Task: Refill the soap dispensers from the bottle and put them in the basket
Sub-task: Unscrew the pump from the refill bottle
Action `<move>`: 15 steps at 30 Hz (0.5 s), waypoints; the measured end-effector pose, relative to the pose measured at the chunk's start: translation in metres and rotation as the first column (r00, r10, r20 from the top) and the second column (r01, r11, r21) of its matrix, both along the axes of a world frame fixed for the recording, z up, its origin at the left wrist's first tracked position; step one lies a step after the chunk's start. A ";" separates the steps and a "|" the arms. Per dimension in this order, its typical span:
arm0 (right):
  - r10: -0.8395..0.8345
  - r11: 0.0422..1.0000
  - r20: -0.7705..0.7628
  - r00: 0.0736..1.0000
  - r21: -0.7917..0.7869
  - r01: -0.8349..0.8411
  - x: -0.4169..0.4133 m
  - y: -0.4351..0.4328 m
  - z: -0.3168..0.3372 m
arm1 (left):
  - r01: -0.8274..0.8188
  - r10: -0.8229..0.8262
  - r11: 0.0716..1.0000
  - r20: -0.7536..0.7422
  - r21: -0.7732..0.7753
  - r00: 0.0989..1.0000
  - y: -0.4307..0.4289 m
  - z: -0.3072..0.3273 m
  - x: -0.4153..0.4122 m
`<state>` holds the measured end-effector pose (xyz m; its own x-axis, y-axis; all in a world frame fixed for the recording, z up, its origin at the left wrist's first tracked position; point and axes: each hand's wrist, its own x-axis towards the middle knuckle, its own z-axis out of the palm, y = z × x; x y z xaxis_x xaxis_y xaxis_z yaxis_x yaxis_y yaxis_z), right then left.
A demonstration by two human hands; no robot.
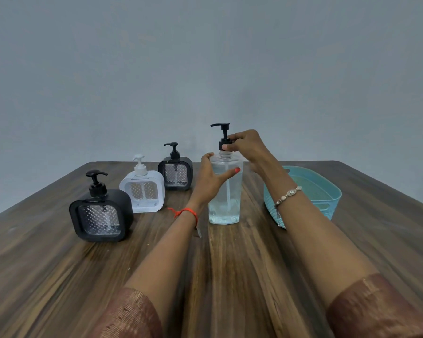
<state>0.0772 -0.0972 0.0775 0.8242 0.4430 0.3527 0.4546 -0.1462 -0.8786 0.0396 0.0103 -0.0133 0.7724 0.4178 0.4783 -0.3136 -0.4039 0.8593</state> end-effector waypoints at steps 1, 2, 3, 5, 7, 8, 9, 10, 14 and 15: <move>0.012 1.000 -0.009 1.000 -0.013 -0.012 0.001 -0.001 0.001 | 0.000 0.000 1.000 0.001 0.002 1.000 0.000 0.000 0.000; 0.023 0.999 -0.011 1.000 -0.023 -0.023 0.001 0.000 0.001 | 0.002 -0.002 1.000 0.001 -0.003 1.000 0.000 -0.001 0.000; 0.031 0.999 -0.008 0.999 -0.029 -0.031 0.001 0.001 0.000 | 0.005 -0.005 1.000 0.001 -0.011 1.000 0.000 -0.001 0.001; 0.008 0.997 0.034 0.999 -0.082 -0.005 -0.001 0.006 -0.002 | 0.017 -0.016 0.999 0.005 -0.028 1.000 0.000 -0.001 0.001; -0.080 0.977 0.121 0.989 -0.186 0.102 -0.004 0.009 -0.005 | 0.026 -0.026 0.999 0.010 -0.032 1.000 0.000 -0.001 0.001; -0.124 0.964 0.164 0.979 -0.212 0.158 -0.005 0.010 -0.005 | 0.027 -0.026 0.999 0.010 -0.029 1.000 0.000 -0.001 0.001; -0.149 0.957 0.195 0.970 -0.218 0.191 -0.006 0.010 -0.004 | 0.028 -0.028 0.999 0.011 -0.029 1.000 0.000 -0.002 0.001; -0.153 0.956 0.208 0.966 -0.217 0.198 -0.007 0.010 -0.003 | 0.030 -0.030 0.999 0.011 -0.034 1.000 0.000 -0.002 0.001; -0.104 0.967 0.185 0.977 -0.211 0.143 -0.009 0.009 0.003 | 0.024 -0.024 0.999 -0.002 -0.032 1.000 0.000 -0.002 0.002; -0.103 0.968 0.188 0.977 -0.205 0.141 -0.009 0.010 0.005 | 0.022 -0.022 0.999 -0.004 -0.024 1.000 0.000 -0.001 0.002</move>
